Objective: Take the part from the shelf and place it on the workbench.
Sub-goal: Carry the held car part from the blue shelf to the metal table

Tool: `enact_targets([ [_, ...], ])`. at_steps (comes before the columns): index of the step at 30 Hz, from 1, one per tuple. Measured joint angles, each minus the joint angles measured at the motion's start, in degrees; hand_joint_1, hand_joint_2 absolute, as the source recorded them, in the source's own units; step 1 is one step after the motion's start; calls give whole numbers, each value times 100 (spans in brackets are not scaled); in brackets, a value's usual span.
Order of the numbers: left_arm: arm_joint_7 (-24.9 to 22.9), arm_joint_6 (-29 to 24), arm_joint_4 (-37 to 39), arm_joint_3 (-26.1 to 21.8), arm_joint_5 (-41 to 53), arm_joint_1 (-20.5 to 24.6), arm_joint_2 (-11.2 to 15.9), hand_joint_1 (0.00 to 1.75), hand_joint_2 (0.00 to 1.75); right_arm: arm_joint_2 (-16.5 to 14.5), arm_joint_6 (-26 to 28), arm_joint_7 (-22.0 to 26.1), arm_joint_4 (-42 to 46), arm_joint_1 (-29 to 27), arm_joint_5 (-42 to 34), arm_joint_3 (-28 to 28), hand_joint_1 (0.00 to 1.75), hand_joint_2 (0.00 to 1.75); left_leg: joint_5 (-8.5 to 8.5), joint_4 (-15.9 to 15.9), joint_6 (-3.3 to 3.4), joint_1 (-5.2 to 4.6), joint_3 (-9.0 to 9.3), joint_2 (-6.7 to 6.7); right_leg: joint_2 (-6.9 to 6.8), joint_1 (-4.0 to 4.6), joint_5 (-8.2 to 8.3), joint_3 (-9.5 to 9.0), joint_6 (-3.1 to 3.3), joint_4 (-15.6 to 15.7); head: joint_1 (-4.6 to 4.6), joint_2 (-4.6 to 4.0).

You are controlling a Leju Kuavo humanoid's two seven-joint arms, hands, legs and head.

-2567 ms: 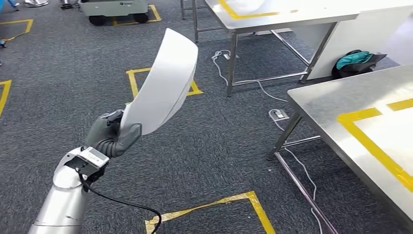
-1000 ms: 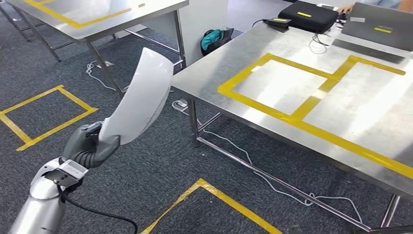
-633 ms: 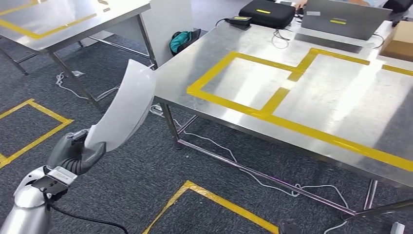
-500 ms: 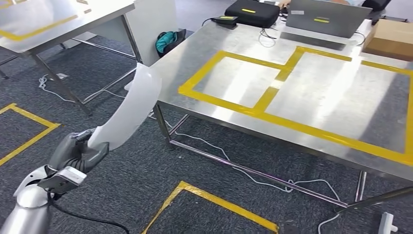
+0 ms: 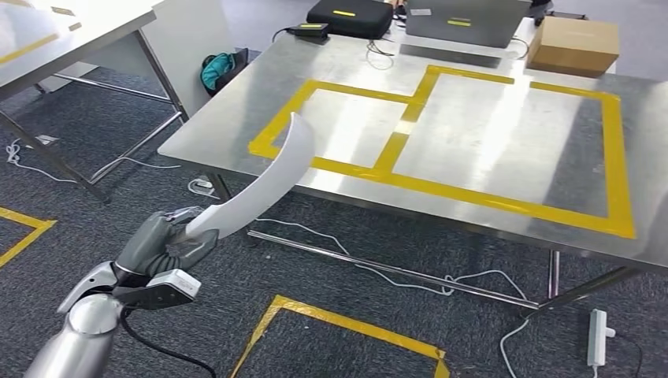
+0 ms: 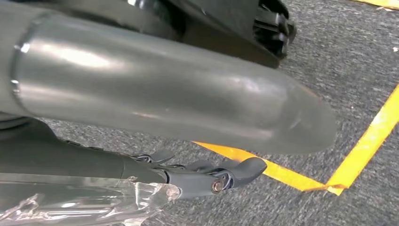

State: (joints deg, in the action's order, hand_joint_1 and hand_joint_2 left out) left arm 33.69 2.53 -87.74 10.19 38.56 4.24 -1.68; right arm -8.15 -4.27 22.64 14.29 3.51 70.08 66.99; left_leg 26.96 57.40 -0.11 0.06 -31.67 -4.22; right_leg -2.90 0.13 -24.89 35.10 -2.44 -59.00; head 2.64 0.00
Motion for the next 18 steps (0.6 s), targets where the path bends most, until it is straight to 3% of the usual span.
enact_targets([
  [2,3,-4,-1,52,-1,9,-5,175,175,3,-2,-1,0,-3,-1,1,0,0,10,-10,-49,-5,15,-75,93,10,6,-2,58,14,-3,0],
  [4,4,-4,1,119,-13,45,-20,175,175,15,-8,12,0,-15,-13,3,0,0,126,117,-108,13,-25,15,179,-14,21,-10,118,36,-14,0],
  [7,-56,-52,14,196,-68,107,-40,175,175,44,-52,89,0,2,-14,6,0,0,636,1147,-167,30,-510,319,295,-57,26,-17,181,50,-41,0],
  [8,-99,-79,24,204,-91,113,-49,175,175,53,-73,121,0,7,-1,5,0,0,747,1500,-176,34,-695,357,338,-61,23,-18,189,50,-42,0],
  [9,-152,-103,34,205,-113,118,-61,175,175,60,-94,152,0,5,16,4,0,0,737,1660,-181,38,-795,370,382,-64,18,-21,193,50,-42,0],
  [10,-208,-126,45,206,-129,129,-72,175,175,67,-111,183,0,2,34,2,0,0,620,1614,-181,44,-802,376,424,-69,14,-28,190,49,-42,0],
  [11,-259,-146,54,202,-142,147,-85,175,175,71,-125,214,0,-2,54,1,0,0,415,1347,-178,51,-700,378,460,-75,9,-37,180,49,-42,0],
  [12,-310,-166,60,195,-149,173,-97,175,175,74,-136,243,0,-5,73,-2,0,0,189,961,-173,61,-532,384,489,-80,3,-45,159,48,-44,0],
  [14,-391,-202,67,173,-146,238,-131,175,175,82,-150,289,0,-3,107,-10,0,0,-53,256,-144,71,-226,407,530,-61,-16,-39,89,31,-54,0],
  [16,-451,-249,80,156,-101,281,-161,175,175,96,-166,314,0,-10,137,-29,0,0,-51,27,-81,68,-149,427,546,-41,-2,-36,13,24,-55,0],
  [18,-501,-296,101,147,-30,294,-184,175,175,116,-185,334,0,-31,163,-47,0,0,-52,29,0,73,-137,429,525,-50,4,-34,-41,7,-47,0],
])
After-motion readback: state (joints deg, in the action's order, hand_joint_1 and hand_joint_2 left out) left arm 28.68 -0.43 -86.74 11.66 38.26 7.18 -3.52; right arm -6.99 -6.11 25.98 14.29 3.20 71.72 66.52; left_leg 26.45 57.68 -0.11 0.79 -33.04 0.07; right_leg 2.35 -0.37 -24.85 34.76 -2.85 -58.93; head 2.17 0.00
